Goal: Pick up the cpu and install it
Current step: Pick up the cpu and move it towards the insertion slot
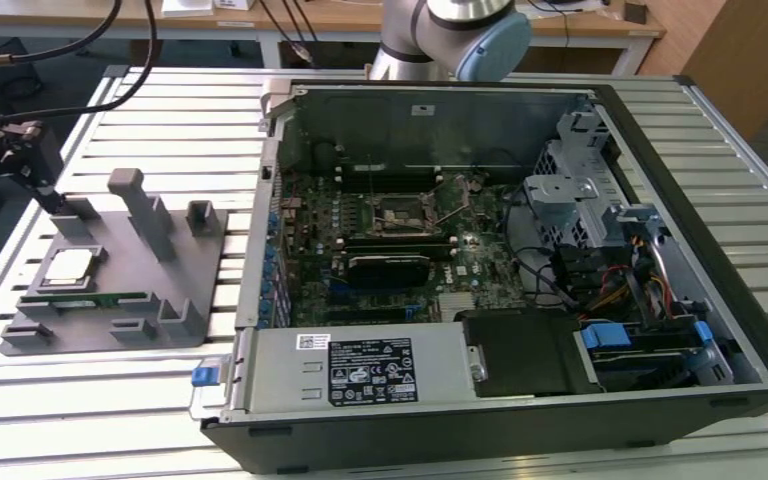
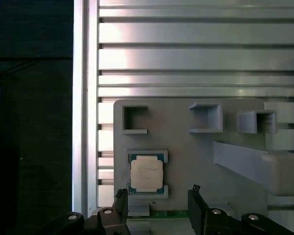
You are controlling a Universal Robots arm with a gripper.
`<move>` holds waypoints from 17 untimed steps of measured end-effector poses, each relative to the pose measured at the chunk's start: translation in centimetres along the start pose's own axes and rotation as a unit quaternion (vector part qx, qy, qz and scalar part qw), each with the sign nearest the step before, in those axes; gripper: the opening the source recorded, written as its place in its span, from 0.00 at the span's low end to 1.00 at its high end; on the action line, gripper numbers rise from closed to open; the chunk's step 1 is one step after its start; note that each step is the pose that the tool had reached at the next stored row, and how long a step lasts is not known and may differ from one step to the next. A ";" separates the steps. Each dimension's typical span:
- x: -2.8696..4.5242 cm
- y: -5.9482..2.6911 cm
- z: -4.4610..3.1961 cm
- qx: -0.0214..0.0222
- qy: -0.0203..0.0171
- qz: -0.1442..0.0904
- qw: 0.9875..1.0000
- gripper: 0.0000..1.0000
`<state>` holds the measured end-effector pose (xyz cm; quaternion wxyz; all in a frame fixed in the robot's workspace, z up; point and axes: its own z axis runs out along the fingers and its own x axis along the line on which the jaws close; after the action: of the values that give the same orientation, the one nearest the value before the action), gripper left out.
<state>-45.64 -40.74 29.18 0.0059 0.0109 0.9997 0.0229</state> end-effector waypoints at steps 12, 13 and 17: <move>0.00 -0.30 1.41 0.001 0.001 0.000 1.000 0.60; 0.01 -0.34 1.50 0.001 0.001 0.000 1.000 0.60; 0.01 -0.47 1.84 0.001 0.001 0.000 1.000 0.60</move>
<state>-45.64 -41.12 27.31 0.0052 0.0108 0.9997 0.0214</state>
